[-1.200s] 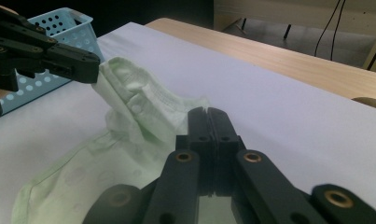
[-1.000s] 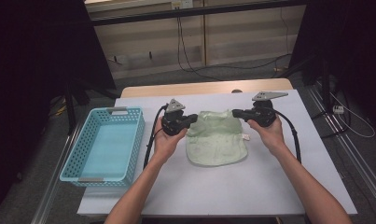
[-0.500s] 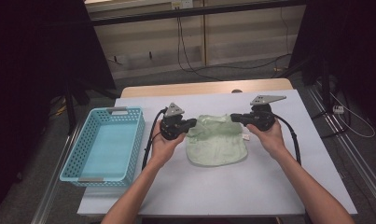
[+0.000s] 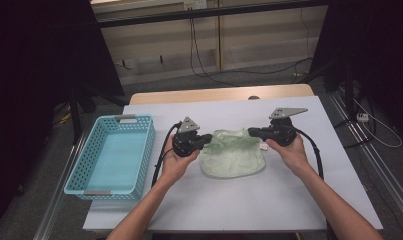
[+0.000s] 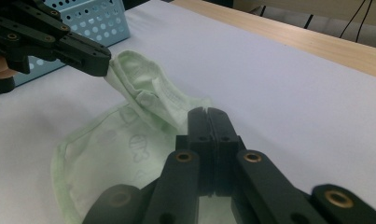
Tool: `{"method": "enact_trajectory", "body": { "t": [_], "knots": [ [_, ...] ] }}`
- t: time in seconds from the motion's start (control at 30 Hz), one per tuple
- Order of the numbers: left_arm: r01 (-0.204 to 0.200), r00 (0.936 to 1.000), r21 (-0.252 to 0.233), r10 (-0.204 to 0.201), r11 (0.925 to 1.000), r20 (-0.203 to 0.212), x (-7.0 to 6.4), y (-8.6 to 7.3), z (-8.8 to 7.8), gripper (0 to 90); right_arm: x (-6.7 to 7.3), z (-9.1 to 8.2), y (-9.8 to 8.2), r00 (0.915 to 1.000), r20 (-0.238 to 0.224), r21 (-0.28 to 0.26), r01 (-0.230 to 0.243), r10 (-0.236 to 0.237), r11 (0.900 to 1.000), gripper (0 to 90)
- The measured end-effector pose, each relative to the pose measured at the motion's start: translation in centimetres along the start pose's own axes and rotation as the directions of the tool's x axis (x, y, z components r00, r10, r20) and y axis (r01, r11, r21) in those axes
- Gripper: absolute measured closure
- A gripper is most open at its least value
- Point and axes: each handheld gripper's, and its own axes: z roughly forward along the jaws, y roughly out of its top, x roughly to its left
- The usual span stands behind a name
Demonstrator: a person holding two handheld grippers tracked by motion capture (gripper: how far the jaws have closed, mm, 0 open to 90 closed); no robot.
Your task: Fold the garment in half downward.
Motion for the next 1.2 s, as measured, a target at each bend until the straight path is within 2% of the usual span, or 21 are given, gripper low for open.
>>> {"method": "enact_trajectory", "body": {
  "t": [0.23,0.33,0.37,0.67,0.97,1.2],
  "knots": [
    [-0.009,0.9998,0.005,0.009,0.9999,0.016,-0.5,-0.7,-0.3,89.3,0.4,-0.2,-0.4,0.9999,-0.009,0.010,0.005,-0.005,1.000,90.0],
    [-0.002,0.9997,0.007,0.002,1.0000,0.024,-0.5,-0.8,-0.3,89.3,0.6,-0.3,-0.7,0.9999,-0.011,0.021,0.006,-0.006,1.000,90.0],
    [0.009,0.9992,0.006,-0.010,0.9999,0.040,-0.6,-0.9,-0.3,89.2,0.7,-0.4,-0.7,0.9999,-0.012,0.024,0.010,-0.009,1.000,90.0],
    [-0.016,0.9984,0.025,0.015,0.9996,0.055,-0.7,-1.4,-0.4,89.2,1.3,-0.5,-1.4,0.9988,-0.037,0.063,0.035,-0.033,0.997,90.0],
    [-0.052,0.9978,0.067,0.049,0.9964,0.044,-1.2,-2.1,-0.7,89.3,1.9,-0.4,-2.1,0.9980,-0.054,0.086,0.037,-0.032,0.996,90.0],
    [-0.048,0.9977,0.084,0.044,0.9953,0.053,-1.4,-3.0,-0.6,89.2,2.1,-0.4,-3.1,0.9971,-0.072,0.098,0.030,-0.023,0.995,90.0]
  ]
}}
